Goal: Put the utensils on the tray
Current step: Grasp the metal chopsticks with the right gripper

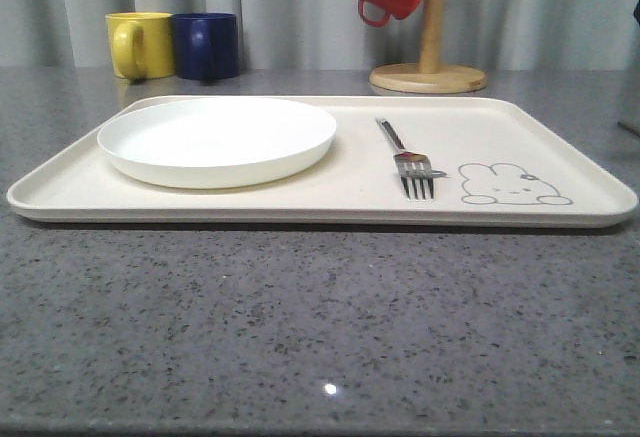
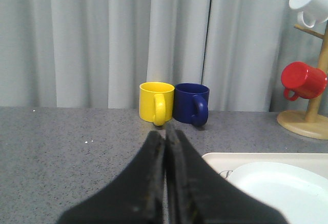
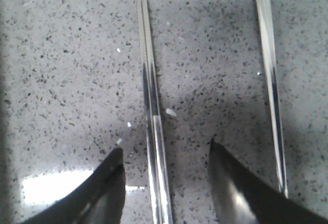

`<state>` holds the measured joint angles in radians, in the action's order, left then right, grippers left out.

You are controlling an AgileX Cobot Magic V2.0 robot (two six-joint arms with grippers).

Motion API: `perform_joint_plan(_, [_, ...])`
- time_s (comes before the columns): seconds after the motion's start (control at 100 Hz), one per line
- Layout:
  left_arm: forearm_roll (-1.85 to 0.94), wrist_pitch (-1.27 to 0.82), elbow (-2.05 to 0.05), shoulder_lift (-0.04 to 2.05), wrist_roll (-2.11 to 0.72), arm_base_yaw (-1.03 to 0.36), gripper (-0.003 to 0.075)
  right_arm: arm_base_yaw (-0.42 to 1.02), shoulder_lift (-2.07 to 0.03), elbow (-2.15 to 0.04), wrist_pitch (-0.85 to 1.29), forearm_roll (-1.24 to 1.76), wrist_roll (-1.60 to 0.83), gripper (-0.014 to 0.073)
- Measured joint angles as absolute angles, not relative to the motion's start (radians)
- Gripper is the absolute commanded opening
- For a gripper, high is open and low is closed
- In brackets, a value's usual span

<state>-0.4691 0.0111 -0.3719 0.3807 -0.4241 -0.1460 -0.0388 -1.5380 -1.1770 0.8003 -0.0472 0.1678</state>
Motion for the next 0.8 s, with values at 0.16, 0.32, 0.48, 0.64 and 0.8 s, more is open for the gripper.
perform_joint_plan(0.16, [-0.469, 0.011, -0.372, 0.381, -0.424, -0.146, -0.0018, -0.039, -1.589, -1.177, 0.796, -0.047, 0.165, 0.0383])
perform_joint_plan(0.32, [-0.469, 0.011, -0.372, 0.381, -0.424, -0.146, -0.0018, -0.039, -1.629, -1.173, 0.789, -0.043, 0.163, 0.0352])
perform_joint_plan(0.48, [-0.469, 0.011, -0.372, 0.381, -0.424, -0.146, -0.0018, -0.039, -1.629, -1.173, 0.785, -0.039, 0.163, 0.0148])
perform_joint_plan(0.64, [-0.469, 0.011, -0.372, 0.381, -0.424, -0.146, -0.0018, -0.039, -1.629, -1.172, 0.785, -0.037, 0.163, -0.0032])
perform_joint_plan(0.8, [-0.469, 0.011, -0.372, 0.381, -0.424, -0.146, -0.0018, -0.039, -1.629, -1.172, 0.783, -0.033, 0.163, -0.0046])
